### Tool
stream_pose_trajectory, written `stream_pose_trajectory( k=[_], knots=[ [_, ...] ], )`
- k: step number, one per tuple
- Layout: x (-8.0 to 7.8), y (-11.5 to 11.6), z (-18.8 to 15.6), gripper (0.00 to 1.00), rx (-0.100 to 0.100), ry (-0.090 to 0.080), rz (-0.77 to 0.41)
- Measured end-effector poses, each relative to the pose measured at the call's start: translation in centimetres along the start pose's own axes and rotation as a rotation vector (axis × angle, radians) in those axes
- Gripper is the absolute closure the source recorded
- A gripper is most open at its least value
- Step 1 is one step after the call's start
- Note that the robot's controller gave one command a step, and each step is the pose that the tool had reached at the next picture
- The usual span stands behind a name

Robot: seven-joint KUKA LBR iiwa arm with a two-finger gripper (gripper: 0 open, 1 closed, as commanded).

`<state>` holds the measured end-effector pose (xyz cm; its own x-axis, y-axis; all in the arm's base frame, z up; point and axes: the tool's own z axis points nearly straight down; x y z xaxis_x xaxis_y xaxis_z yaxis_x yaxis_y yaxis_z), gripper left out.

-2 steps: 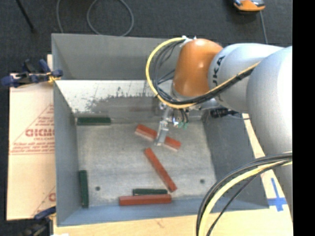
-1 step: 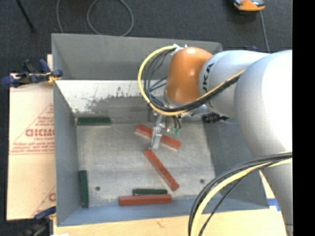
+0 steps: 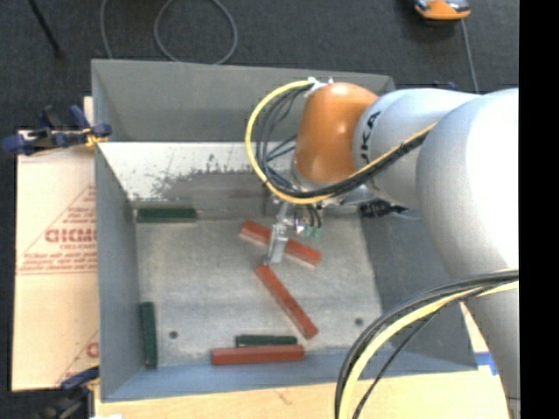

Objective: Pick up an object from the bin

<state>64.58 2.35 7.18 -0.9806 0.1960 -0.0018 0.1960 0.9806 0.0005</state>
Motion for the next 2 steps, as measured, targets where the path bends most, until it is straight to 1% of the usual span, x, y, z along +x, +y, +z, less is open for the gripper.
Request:
stream_pose_trajectory(
  k=[1, 2],
  knots=[
    [-0.1, 0.0, -0.1, 1.00, 0.000, -0.004, 0.000],
    [-0.3, -0.1, -1.4, 1.00, -0.001, -0.005, 0.000]
  ],
)
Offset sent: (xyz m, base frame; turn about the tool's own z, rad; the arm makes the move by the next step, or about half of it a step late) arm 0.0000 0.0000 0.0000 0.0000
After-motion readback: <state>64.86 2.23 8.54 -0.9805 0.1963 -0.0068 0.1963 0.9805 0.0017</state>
